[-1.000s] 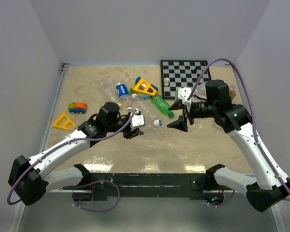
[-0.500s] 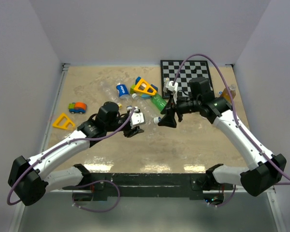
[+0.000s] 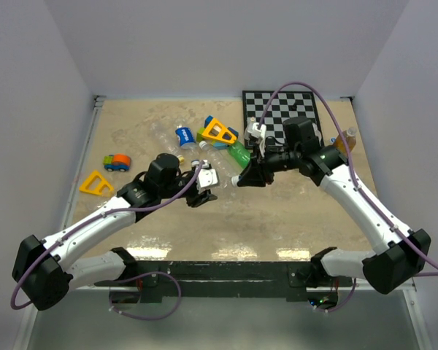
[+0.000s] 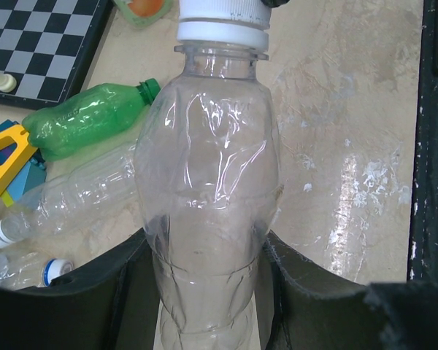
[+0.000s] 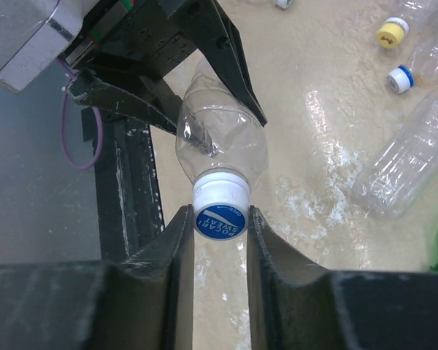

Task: Unscrew the bottle caps
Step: Unscrew the bottle cap from the plastic bottle.

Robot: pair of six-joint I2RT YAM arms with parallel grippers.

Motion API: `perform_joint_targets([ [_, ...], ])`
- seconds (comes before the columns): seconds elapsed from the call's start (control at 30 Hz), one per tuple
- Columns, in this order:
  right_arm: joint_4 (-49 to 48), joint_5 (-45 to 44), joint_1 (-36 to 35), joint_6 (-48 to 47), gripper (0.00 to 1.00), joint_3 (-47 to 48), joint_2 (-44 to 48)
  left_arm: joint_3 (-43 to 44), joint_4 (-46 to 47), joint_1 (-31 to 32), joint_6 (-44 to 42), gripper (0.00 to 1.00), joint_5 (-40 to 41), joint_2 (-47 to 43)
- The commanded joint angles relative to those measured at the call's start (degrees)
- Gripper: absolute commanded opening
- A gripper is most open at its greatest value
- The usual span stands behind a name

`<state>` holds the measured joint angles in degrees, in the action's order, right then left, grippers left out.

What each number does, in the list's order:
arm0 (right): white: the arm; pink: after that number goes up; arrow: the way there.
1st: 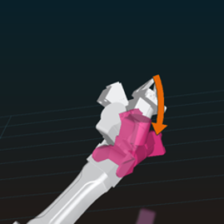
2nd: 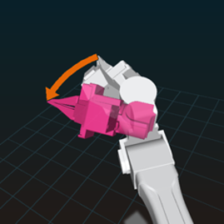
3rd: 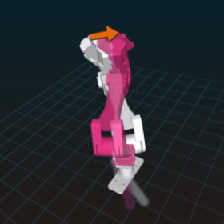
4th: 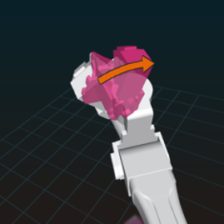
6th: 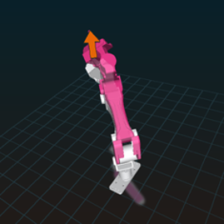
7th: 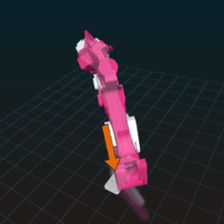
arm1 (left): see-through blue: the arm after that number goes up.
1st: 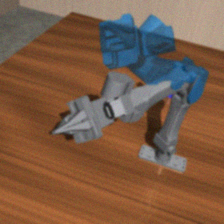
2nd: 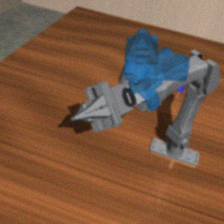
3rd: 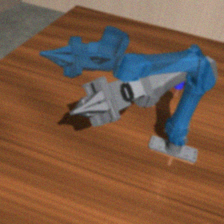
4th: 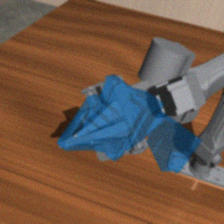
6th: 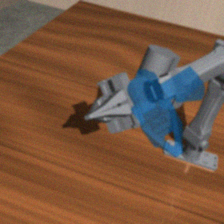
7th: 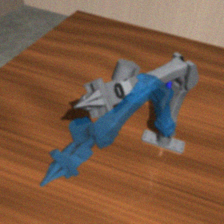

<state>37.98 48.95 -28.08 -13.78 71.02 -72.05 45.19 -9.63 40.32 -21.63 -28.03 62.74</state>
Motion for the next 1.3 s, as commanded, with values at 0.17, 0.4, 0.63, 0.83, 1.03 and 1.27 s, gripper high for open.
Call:
perform_joint_targets([
  [0.17,12.3,3.7,-0.6,-22.4,0.00,8.6,-2.2,0.3,1.8,0.2,-0.4,0.00,-4.3,-1.0],
  [0.4,30.1,-3.5,-1.4,-76.5,0.02,11.1,-2.2,1.0,-0.8,-0.1,-2.0,0.00,-11.1,0.5],
  [0.63,20.9,-1.8,-1.5,-78.6,0.10,8.1,0.2,1.2,-1.6,-0.1,-2.1,0.00,-12.0,1.4],
  [0.83,18.9,1.1,-1.3,-64.2,0.58,6.2,3.8,1.2,-1.7,-0.1,-2.0,0.00,-11.3,1.3],
  [1.03,18.5,3.3,0.6,-50.0,0.82,7.5,6.7,1.2,-1.6,-0.1,-1.8,0.00,-10.8,1.3],
  [1.27,4.8,-0.3,0.7,-5.8,0.85,2.6,7.7,1.2,-1.0,-0.1,-0.8,0.00,-7.7,1.3],
])
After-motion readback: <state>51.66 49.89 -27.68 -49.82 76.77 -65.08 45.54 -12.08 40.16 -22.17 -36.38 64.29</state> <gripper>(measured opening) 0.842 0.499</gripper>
